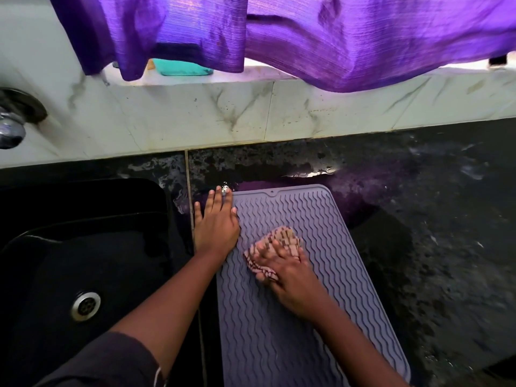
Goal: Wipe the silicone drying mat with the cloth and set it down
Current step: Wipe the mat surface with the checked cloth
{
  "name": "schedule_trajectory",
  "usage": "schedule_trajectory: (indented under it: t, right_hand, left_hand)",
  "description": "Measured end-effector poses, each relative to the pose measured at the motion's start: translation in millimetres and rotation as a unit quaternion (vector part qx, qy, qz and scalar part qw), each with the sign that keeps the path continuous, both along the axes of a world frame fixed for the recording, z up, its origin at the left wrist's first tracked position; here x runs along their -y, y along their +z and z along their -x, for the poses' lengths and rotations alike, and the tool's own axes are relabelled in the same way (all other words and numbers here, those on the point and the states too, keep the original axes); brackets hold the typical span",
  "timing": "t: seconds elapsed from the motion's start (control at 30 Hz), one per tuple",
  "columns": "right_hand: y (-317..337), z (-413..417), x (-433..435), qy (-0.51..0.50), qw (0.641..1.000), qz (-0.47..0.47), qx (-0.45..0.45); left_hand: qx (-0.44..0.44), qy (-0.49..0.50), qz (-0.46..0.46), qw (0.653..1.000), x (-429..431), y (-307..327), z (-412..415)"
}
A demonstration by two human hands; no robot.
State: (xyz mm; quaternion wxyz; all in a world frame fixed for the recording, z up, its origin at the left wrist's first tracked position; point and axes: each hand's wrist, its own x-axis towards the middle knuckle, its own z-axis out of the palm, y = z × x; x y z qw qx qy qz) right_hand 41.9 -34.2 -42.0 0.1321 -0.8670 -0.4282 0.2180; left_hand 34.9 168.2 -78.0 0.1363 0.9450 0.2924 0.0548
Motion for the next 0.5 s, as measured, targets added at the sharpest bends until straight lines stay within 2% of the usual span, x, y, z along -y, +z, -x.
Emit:
schedule_trajectory:
  t: [0.03,0.1,0.17,0.23,0.27,0.3,0.37,0.4,0.43,0.5]
  right_hand:
    - [10.5,-0.5,-1.4,-0.014,1.0,0.001,-0.027]
    - [39.0,-10.1,-12.9,-0.13,0.978,-0.088,-0.14]
    - [66.7,-27.1,-27.1,-0.268,0.913,-0.215,-0.218]
    - [80.4,-50.4,-41.5,-0.31,0.873,-0.31,-0.215]
    - [80.5,-60.9,-49.5,-0.293,0.877,-0.336,-0.179]
    - [77.1,-70.9,-56.9,-0.254,0.899,-0.336,-0.12]
    - [51.2,-85.6,-68.8,-0.132,0.966,-0.22,0.035]
    - [34.8,-89.5,-71.9,-0.075,0.981,-0.142,0.105]
    - [15.9,-90.3,-71.2,-0.031,0.986,-0.08,0.142]
    - [-10.7,-80.0,-61.6,0.01,0.991,-0.043,0.127]
  left_hand:
    - [0.001,-0.001,0.001,1.0,0.0,0.3,0.2]
    - [0.001,-0.004,0.002,1.0,0.2,0.8,0.5]
    - [0.001,-0.004,0.005,1.0,0.1,0.7,0.8]
    - [0.002,-0.004,0.01,1.0,0.2,0.5,0.9]
    - [0.003,-0.006,0.009,1.0,0.4,0.2,0.9]
    - [0.005,-0.008,0.008,1.0,0.0,-0.2,0.7]
    - [0.006,-0.006,0.009,1.0,-0.3,-1.3,0.9]
    - [0.005,-0.004,0.006,1.0,-0.7,-1.6,0.6]
    - [0.003,-0.002,0.005,1.0,-0.7,-2.3,0.2]
    - [0.001,0.002,0.002,1.0,-0.6,-2.2,-0.6]
